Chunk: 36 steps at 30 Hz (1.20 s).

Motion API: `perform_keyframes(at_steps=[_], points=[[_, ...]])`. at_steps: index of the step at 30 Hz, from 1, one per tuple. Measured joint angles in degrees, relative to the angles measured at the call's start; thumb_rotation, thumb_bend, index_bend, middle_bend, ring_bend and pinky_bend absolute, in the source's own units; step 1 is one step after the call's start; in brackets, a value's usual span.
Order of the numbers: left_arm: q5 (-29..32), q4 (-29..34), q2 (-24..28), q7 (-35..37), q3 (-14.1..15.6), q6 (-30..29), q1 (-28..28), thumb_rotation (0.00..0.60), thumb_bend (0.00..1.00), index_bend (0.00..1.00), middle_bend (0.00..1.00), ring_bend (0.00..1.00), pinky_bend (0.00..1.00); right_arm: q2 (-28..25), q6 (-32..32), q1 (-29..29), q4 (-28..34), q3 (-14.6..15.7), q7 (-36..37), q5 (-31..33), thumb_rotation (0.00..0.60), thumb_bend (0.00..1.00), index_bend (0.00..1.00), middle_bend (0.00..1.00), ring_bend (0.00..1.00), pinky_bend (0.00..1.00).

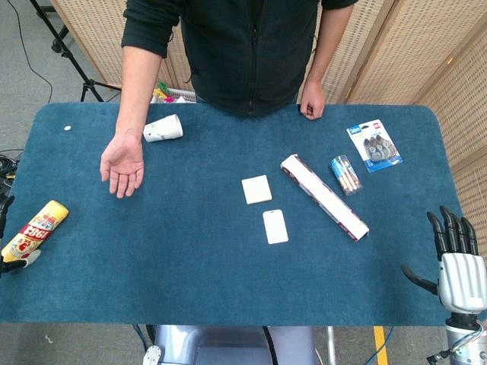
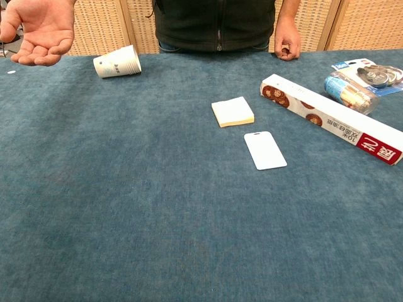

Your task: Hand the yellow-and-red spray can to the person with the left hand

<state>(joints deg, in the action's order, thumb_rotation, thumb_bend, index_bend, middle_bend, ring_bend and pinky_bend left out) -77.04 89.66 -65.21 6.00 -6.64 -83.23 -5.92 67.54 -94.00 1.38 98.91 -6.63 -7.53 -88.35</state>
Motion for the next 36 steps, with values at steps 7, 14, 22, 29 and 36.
perform_keyframes(at_steps=[7,14,22,29,36], points=[[1.1,0.1,0.0,0.1,-0.3,1.0,-0.1,0.600,0.00,0.00,0.00,0.00,0.00,-0.3,0.3,-0.1,0.4,0.2,0.9,-0.1,0.600,0.00,0.00,0.00,0.00,0.00],[7.8,-1.1,-0.8,3.2,-1.4,10.9,-2.4,0.600,0.00,0.00,0.00,0.00,0.00,-0.6,1.7,0.3,0.8,0.4,1.6,0.6,0.600,0.00,0.00,0.00,0.00,0.00],[22.9,-7.6,-3.7,9.6,-4.1,31.3,-7.4,0.600,0.00,0.00,0.00,0.00,0.00,-1.2,2.2,0.4,1.0,0.2,2.9,1.1,0.600,0.00,0.00,0.00,0.00,0.00],[35.3,-14.6,-8.5,8.7,-6.8,35.9,-11.3,0.600,0.00,0.00,0.00,0.00,0.00,-1.5,2.1,0.3,1.1,0.0,3.7,1.5,0.600,0.00,0.00,0.00,0.00,0.00],[40.7,-17.9,-11.3,5.0,-7.8,37.1,-13.3,0.600,0.04,0.00,0.00,0.00,0.04,-1.5,2.6,0.4,1.2,0.1,3.8,1.6,0.600,0.00,0.00,0.00,0.00,0.00]])
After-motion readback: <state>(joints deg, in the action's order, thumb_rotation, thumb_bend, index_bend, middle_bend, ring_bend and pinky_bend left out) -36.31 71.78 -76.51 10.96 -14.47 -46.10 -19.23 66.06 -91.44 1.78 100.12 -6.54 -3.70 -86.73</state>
